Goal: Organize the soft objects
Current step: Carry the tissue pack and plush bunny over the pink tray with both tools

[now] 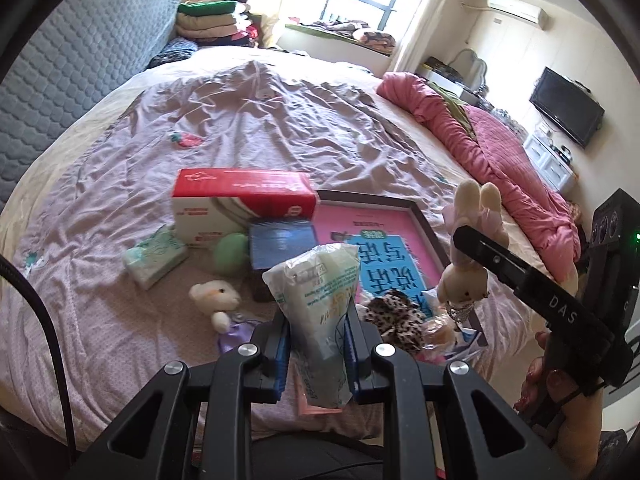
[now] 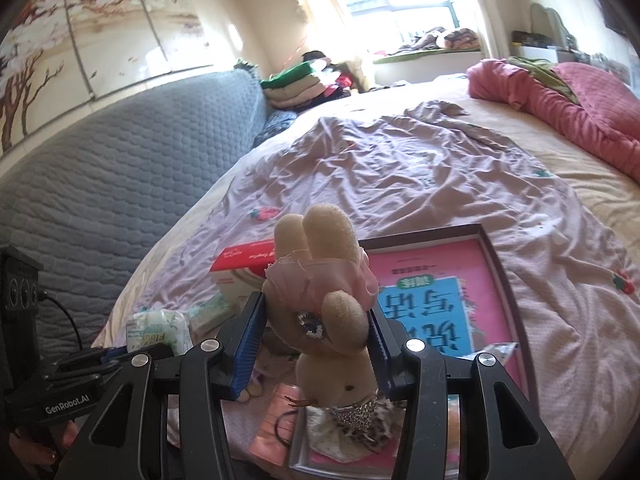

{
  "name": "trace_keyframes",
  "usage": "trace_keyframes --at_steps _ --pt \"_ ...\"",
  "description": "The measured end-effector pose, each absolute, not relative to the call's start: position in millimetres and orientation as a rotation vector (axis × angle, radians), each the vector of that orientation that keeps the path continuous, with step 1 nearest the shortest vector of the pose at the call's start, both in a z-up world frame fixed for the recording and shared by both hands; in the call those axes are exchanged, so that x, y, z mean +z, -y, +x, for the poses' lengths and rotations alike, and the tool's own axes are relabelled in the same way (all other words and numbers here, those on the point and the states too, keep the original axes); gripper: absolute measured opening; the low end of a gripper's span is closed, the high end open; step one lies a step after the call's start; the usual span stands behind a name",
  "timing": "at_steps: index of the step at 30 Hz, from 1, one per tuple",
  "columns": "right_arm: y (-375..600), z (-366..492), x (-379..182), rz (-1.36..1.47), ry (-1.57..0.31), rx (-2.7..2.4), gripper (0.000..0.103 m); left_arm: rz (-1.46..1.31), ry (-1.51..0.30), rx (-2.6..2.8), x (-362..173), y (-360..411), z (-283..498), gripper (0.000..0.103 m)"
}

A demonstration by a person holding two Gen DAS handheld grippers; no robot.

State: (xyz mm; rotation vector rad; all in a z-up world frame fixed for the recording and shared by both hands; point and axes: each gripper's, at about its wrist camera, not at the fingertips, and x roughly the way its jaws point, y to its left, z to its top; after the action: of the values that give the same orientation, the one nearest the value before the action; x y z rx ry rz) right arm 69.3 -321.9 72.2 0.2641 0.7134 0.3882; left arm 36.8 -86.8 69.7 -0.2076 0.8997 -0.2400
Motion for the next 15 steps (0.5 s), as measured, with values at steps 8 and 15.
trace_keyframes --at_steps 8,15 --pt "354 61 75 0.294 -0.703 0.332 0.049 -0.169 -0.901 -0.284 75 114 36 0.023" --pt "373 58 79 0.314 -0.691 0.301 0.049 -0.156 -0.911 -0.317 76 132 38 0.023"
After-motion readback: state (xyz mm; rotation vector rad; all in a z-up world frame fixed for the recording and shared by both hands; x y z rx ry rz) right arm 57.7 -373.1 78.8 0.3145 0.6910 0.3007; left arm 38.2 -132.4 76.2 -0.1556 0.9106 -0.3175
